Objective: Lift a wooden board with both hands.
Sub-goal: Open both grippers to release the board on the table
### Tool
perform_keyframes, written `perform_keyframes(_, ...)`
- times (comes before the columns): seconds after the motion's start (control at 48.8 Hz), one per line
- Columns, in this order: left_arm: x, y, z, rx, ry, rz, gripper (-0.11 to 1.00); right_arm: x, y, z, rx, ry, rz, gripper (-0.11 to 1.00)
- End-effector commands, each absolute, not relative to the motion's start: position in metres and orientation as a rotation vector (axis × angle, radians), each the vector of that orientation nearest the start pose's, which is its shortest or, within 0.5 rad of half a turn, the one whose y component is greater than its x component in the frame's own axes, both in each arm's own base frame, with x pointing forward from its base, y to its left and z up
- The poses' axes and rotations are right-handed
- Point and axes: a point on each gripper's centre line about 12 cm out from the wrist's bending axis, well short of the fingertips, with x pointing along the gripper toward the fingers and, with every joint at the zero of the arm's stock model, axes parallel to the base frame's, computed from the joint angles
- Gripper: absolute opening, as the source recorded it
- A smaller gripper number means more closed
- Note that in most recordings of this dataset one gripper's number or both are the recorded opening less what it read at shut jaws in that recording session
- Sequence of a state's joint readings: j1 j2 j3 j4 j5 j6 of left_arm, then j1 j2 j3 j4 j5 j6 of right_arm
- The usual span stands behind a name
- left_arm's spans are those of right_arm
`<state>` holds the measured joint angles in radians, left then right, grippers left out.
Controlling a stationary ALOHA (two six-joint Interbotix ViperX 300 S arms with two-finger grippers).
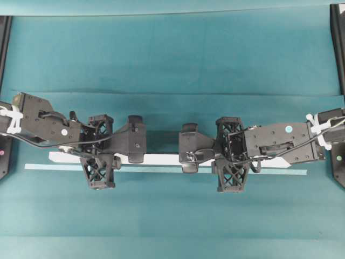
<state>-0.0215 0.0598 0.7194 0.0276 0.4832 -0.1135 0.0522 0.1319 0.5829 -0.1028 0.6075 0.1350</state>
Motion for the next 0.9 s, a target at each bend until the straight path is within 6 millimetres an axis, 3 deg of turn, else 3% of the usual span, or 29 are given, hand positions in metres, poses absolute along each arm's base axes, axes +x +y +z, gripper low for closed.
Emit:
perform_keyframes(0.0, 0.3289, -0.0077, 0.1005, -0.055, 1.237, 0.043, 0.18, 0.3573, 0.0084, 0.1040, -0.028, 1.306, -0.043, 0.21)
perform_keyframes(0.615, 0.3282, -0.0078, 0.1035, -0.058, 1.202, 0.041, 0.18, 0.3612, 0.0091, 0.1053, 0.011, 1.268, -0.047, 0.23)
perform_keyframes(0.677, 0.3278, -0.0078, 0.1046, -0.058, 1.199, 0.041, 0.18, 0.3611, 0.0092, 0.1052, 0.016, 1.270, -0.049, 0.33)
perform_keyframes(0.779, 0.3267, -0.0079, 0.1058, -0.063, 1.197, 0.042, 0.20, 0.3606, 0.0091, 0.1056, 0.019, 1.273, -0.052, 0.65)
perform_keyframes(0.882, 0.3263, -0.0082, 0.1081, -0.065, 1.188, 0.044, 0.48, 0.3608, 0.0091, 0.1070, 0.025, 1.271, -0.057, 0.89)
